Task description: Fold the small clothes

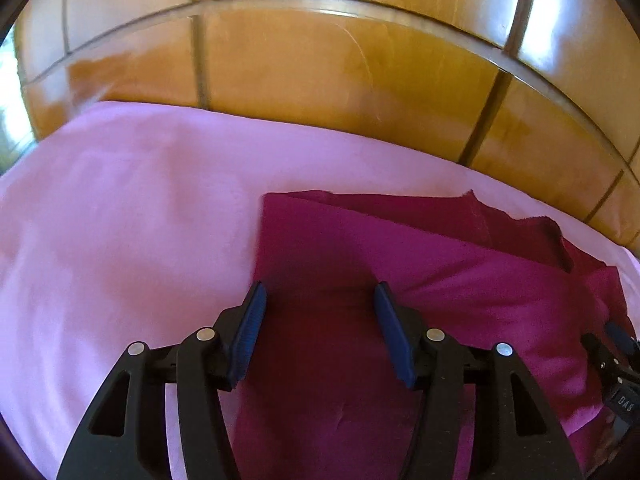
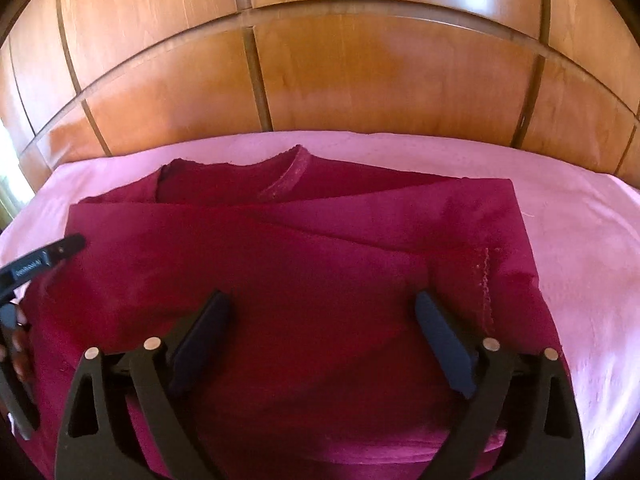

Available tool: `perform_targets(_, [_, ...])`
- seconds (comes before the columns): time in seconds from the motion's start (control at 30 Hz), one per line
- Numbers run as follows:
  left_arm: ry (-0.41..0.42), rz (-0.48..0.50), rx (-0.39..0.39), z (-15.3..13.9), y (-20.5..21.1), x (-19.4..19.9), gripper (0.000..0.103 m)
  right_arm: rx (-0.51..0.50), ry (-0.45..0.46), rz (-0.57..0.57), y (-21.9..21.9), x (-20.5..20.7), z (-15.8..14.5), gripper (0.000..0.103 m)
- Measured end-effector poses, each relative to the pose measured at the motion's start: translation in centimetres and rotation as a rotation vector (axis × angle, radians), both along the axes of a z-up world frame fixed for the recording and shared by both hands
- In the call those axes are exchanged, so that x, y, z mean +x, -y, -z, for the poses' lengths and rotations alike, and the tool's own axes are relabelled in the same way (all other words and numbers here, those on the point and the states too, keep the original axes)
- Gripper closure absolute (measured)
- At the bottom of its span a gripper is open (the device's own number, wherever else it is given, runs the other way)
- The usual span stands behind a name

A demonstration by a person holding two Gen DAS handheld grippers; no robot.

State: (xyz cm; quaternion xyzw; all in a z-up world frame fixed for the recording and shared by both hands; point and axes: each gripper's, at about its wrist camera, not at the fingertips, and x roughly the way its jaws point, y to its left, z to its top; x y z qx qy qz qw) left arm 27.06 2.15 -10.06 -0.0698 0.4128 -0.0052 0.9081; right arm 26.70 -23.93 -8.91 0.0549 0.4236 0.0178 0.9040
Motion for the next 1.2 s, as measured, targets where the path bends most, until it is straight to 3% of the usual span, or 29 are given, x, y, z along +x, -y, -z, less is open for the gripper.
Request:
perform_targets(0.2, [0.112, 0.016, -0.002, -3.1, 0.0, -6.0, 0.045, 0.003, 0.005, -0.004, -0.1, 0.0, 0.0, 0.006])
perform_targets(0.4, [0.162, 0.027, -0.012, -4.6, 0.0, -10.7, 0.045, -0.010, 0.002, -0.008, -0.4, -0.2, -0.5, 0.003])
perform_targets(0.53, [0.184, 0.027, -0.008, -5.2, -0.2, -12.6, 0.036, -0.023, 0.011, -0.003, -0.5, -1.4, -1.4, 0.003])
perform_targets(0.87, [0.171, 0.040, 0.022, -4.5, -0.2, -16.6, 0.037, -0.003, 0.024, -0.028, 0.0, -7.6, -2.9, 0.002])
perform_targets(1.03, [0.144, 0.038, 0.034, -3.2, -0.3, -18.0, 0.036, -0.014, -0.058, -0.059, 0.3, -10.2, -1.4, 0.002])
perform_targets(1.2, [0.100, 0.037, 0.046, -1.4, -0.4, -19.2, 0.036, -0.020, -0.052, -0.076, 0.7, -13.0, -0.7, 0.002])
